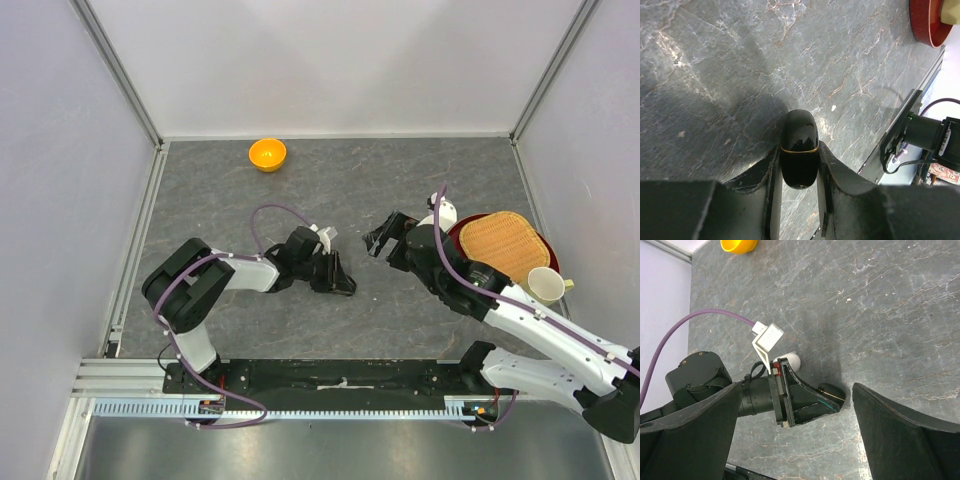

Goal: Insert the wireless bluetooth earbuds into the charging case
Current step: Place the charging case at the center of the board.

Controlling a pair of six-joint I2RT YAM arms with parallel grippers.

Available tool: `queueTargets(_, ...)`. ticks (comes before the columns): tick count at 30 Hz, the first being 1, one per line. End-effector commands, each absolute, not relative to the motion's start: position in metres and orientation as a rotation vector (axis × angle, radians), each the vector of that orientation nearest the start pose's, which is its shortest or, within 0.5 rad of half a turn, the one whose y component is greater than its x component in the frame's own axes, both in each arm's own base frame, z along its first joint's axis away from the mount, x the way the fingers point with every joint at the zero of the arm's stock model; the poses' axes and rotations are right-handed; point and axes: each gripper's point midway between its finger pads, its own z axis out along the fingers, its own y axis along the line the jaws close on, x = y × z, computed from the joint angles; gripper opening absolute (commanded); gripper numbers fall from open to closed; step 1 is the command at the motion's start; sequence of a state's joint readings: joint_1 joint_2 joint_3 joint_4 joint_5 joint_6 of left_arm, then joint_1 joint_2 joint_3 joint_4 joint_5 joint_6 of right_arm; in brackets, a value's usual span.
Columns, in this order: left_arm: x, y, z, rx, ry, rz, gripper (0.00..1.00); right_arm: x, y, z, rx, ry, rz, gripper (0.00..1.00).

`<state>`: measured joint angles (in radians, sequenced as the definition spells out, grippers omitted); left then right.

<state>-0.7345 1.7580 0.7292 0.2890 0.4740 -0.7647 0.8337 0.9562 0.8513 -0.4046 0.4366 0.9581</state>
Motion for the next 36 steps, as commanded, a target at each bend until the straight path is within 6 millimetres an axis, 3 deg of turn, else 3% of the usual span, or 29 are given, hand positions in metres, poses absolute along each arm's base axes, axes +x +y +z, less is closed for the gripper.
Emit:
queueTargets(1, 0.227, -0.341, 0.026, 0.183, 2.579, -1.181, 0.21, 0.252, 0.201, 0.233, 0.437, 2.015, 0.643, 0.98)
queueTargets(5, 0.227, -0.335, 0.024, 0.213, 2.591, -1.115, 0.24, 0.254, 0.201, 0.229, 0.435, 2.025, 0.628, 0.98)
queueTargets(9, 0.228, -0.327, 0.021, 0.246, 2.606, -1.042, 0.4, 0.254, 0.202, 0.226, 0.435, 2.035, 0.624, 0.98)
queueTargets(11, 0.228, -0.325, 0.02, 0.259, 2.613, -1.02, 0.41, 0.254, 0.201, 0.225, 0.438, 2.034, 0.62, 0.98)
queueTargets(15, 0.231, -0.32, 0.024, 0.245, 2.598, -0.977, 0.71, 0.254, 0.199, 0.226, 0.44, 2.027, 0.614, 0.98)
queueTargets(21, 0.236, -0.312, 0.031, 0.245, 2.58, -0.913, 0.84, 0.254, 0.199, 0.223, 0.44, 2.032, 0.607, 0.98)
queueTargets(24, 0.24, -0.308, 0.042, 0.249, 2.543, -0.878, 0.87, 0.254, 0.197, 0.221, 0.446, 2.036, 0.598, 0.98)
queueTargets(31, 0.259, -0.295, 0.096, 0.267, 2.375, -0.787, 0.89, 0.257, 0.187, 0.217, 0.45, 2.029, 0.546, 0.98)
queueTargets(36, 0.259, -0.294, 0.163, 0.455, 2.038, -0.86, 0.91, 0.263, 0.171, 0.203, 0.463, 2.059, 0.46, 0.98)
